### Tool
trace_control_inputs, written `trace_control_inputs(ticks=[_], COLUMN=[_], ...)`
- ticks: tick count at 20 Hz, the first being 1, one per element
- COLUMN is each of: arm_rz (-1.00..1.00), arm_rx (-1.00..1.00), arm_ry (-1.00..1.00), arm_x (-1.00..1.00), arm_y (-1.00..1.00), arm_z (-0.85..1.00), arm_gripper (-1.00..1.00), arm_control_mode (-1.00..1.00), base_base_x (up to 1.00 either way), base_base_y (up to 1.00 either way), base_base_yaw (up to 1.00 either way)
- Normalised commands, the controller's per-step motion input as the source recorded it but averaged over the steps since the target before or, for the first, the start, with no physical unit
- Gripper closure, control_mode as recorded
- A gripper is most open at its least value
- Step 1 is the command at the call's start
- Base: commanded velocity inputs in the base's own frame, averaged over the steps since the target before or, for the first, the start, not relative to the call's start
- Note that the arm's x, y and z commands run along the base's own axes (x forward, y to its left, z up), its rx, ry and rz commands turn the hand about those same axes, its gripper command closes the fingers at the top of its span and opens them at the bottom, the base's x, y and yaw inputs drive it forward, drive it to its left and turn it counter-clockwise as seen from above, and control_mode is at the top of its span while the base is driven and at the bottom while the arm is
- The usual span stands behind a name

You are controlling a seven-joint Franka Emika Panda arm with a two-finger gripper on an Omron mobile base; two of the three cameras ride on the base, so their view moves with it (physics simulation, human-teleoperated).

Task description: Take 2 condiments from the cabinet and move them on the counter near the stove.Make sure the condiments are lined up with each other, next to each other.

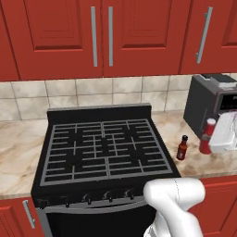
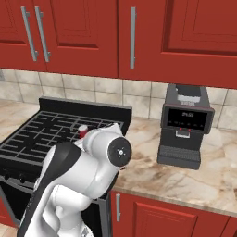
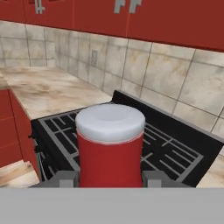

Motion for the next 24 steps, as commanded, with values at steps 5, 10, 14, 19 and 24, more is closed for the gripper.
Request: trace_control_inputs(ticks=[5,10,14,19,24], arm_rz=[0.0,0.0,0.0,0.0,0.0], arm_rx=[0.0,0.01,0.0,0.0,0.03], arm_ry=[0.0,0.0,0.0,0.01,0.04], arm_x=[0.04,0.12,0.13,0.07,0.07], arm_y=[-0.36,-0.39,-0.31,-0.3,-0.23], arm_z=[-0.21,-0.25,-0.24,-0.18,-0.11], arm_gripper=[1.0,1.0,1.0,1.0,1.0], arm_control_mode=[-1.0,-1.0,-1.0,-1.0,-1.0], base_base_x=[0.0,0.0,0.0,0.0,0.0], base_base_y=[0.0,0.0,0.0,0.0,0.0], base_base_yaw=[0.0,0.0,0.0,0.0,0.0])
